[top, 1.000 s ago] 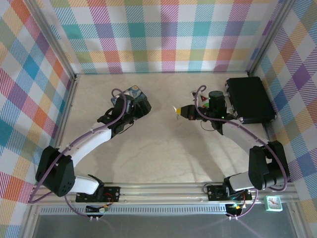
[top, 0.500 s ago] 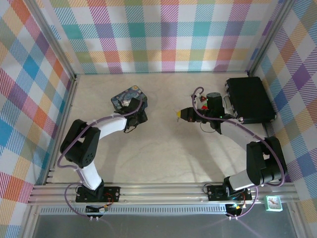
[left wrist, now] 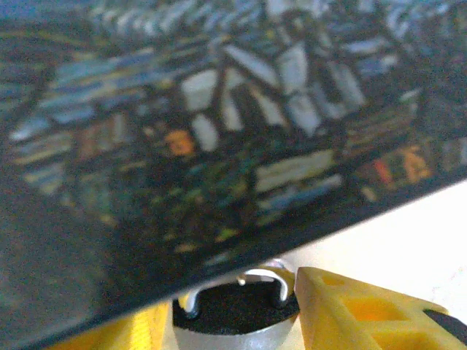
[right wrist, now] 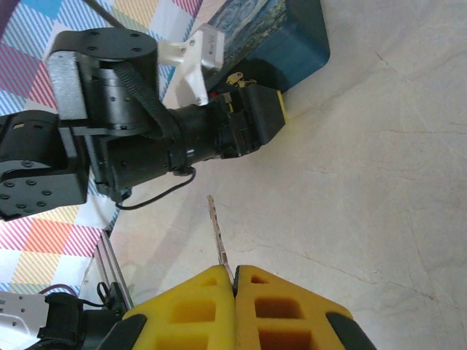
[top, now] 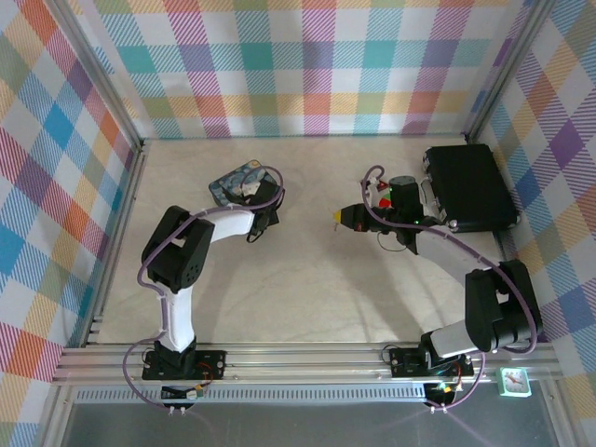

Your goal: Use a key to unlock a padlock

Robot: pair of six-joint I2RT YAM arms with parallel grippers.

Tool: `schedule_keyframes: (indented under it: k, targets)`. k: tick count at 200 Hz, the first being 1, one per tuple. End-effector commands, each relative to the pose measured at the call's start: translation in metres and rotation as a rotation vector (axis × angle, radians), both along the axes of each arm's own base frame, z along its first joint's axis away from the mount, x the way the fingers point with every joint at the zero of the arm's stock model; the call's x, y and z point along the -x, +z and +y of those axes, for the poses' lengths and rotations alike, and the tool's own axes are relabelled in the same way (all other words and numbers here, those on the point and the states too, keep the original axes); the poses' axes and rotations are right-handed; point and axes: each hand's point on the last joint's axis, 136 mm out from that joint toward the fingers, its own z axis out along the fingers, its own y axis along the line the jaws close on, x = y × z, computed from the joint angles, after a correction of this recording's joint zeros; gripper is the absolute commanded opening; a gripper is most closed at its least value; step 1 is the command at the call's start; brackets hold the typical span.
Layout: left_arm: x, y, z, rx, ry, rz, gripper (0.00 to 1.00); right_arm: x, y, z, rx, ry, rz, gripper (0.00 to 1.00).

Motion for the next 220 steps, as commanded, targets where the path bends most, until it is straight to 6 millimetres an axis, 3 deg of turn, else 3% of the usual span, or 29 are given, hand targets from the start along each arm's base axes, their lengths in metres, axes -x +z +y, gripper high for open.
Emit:
schedule_keyframes:
  k: [1,47,97,135,186,220]
  targets:
    - [-0.017,-0.006,-0.004,-0.016,-0.019,-0.021,0.47,0.008,0.008,0.001,-0.016,0.012,-0.012,0.00]
    - [-0.014,-0.015,-0.001,0.007,-0.033,0.011,0.28,0.013,0.002,-0.001,0.004,0.014,0.004,0.00]
    - [-0.004,0.010,-0.020,0.153,-0.070,0.019,0.19,0.012,-0.022,-0.002,0.028,0.006,0.048,0.00]
    - [0.020,0.023,-0.032,0.301,-0.038,0.098,0.19,0.015,-0.044,-0.002,0.050,0.002,0.077,0.00]
    - [0.060,0.019,-0.053,0.526,0.034,0.280,0.19,0.033,-0.064,0.015,0.085,0.087,0.084,0.00]
    - [0.073,0.035,-0.063,0.623,0.052,0.329,0.19,0.039,-0.078,0.025,0.076,0.108,0.086,0.00]
